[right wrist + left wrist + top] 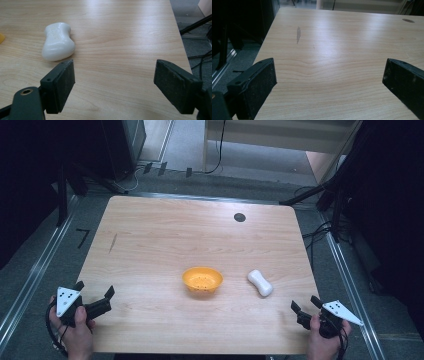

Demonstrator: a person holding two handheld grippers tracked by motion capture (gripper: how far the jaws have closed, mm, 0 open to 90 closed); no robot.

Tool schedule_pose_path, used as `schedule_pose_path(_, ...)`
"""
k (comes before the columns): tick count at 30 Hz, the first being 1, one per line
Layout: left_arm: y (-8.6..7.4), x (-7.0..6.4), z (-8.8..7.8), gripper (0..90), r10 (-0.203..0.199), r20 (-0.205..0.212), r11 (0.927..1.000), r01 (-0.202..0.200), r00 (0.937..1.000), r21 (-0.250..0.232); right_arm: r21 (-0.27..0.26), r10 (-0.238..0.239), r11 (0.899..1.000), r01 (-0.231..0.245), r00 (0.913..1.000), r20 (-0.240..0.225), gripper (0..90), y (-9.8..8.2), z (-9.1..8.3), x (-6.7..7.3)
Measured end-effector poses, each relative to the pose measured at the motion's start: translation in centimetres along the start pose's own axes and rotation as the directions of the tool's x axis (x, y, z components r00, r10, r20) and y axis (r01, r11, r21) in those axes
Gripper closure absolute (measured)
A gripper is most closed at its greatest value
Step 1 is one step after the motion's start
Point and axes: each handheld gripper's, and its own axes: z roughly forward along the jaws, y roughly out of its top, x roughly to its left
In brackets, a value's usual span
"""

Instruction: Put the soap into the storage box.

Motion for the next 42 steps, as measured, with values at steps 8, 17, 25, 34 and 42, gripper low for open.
schedule_pose_path(8, 0.0, 0.1, 0.0, 0.0, -0.008, 0.008, 0.9999, 0.008, 0.9999, -0.006, 0.077, -0.020, 0.997, 0.019, 0.9997, 0.015, 19.9, 0.4, 0.5, 1.1)
schedule_pose_path(17, 0.0, 0.0, -0.1, 0.0, 0.004, 0.021, 1.0000, -0.004, 0.9998, -0.001, 0.219, -0.053, 0.974, 0.052, 0.9986, -0.003, 21.3, 2.2, 2.0, 2.9)
schedule_pose_path(25, 0.0, 0.1, 0.0, 0.0, -0.008, 0.020, 1.0000, 0.008, 0.9998, 0.000, 0.377, -0.109, 0.919, 0.113, 0.9935, -0.033, 22.3, 3.7, 4.2, 4.6)
schedule_pose_path(34, 0.0, 0.2, 0.1, 0.0, -0.017, 0.020, 0.9999, 0.016, 0.9997, 0.003, 0.459, -0.120, 0.877, 0.140, 0.9901, -0.073, 22.6, 5.4, 6.0, 6.5)
schedule_pose_path(42, 0.1, 0.2, 0.1, 0.0, -0.016, 0.021, 0.9999, 0.015, 0.9997, 0.006, 0.489, -0.182, 0.846, 0.212, 0.9774, -0.108, 22.4, 7.2, 7.4, 7.9)
